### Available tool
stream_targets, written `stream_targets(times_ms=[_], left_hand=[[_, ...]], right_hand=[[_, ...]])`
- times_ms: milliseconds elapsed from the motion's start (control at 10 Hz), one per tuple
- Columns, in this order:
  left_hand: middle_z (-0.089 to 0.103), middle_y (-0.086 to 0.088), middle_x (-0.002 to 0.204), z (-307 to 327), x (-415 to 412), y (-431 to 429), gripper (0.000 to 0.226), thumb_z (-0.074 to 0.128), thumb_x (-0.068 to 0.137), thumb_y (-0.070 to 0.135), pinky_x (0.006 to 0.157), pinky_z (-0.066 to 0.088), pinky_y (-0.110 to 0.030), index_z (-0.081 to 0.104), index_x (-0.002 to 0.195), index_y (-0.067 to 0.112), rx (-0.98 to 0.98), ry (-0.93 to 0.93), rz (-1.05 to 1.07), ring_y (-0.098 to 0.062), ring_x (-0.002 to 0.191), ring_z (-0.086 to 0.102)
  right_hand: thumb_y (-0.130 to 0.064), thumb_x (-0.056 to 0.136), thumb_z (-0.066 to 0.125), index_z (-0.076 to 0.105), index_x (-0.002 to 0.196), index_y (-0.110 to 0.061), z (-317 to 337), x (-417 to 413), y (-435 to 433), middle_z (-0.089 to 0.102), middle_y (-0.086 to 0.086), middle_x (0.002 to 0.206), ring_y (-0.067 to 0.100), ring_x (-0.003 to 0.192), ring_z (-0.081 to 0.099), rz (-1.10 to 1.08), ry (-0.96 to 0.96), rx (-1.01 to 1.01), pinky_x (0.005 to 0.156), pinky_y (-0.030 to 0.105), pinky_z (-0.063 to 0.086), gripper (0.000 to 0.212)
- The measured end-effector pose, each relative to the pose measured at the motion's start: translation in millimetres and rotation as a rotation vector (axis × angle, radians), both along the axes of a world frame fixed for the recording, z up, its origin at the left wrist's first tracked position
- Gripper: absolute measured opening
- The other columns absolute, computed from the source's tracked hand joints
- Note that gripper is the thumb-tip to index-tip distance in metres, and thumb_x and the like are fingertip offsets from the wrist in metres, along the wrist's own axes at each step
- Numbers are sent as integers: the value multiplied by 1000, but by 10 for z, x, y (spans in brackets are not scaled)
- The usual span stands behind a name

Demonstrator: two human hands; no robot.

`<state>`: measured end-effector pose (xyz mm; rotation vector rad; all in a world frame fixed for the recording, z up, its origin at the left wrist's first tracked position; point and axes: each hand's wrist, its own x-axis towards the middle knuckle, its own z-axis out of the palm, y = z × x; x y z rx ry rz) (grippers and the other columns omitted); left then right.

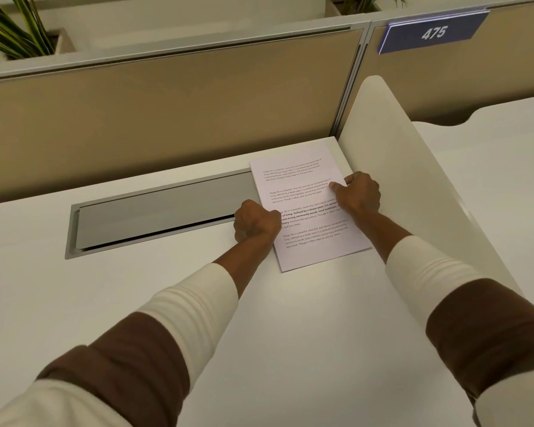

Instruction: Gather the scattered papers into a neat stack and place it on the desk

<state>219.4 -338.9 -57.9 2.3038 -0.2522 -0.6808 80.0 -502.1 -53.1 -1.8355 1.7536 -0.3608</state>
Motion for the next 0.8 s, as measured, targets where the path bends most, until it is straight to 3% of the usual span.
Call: stream_targets(times_ms=[200,400,600,700,800], left_hand=[[69,0,89,37,32,8,36,79,93,31,54,43,-25,51,72,24,23,1,-52,-21,68,66],[79,-5,105,109,34,26,19,77,95,32,61,48,-29,66,93,16,34,4,-114,-27,84,76],[79,-6,109,131,33,19,18,76,95,30,62,48,-30,64,93,17,92,-48,-154,-26,79,68],[80,-6,111,116,27,22,18,77,95,31,55,43,-26,65,95,17,70,-33,-161,-25,79,69],[80,-6,109,132,48,73,21,77,95,35,63,50,-30,68,98,15,115,-52,-144,-27,83,74]], right_hand=[[-50,98,73,72,131,-1,54,72,133,69,22,135,42,130,63,-3,73,-45,107,50,54,59],[-49,103,67,68,130,6,58,83,254,61,26,137,43,134,55,15,122,-100,109,53,49,61],[-49,105,62,69,127,9,39,67,313,60,26,134,43,131,54,34,163,-135,108,54,49,62],[-51,106,60,69,127,8,10,36,327,59,27,134,43,130,54,60,213,-163,108,54,48,63],[-53,104,62,62,134,3,13,-7,350,58,26,136,43,130,53,70,284,-188,107,54,47,63]])
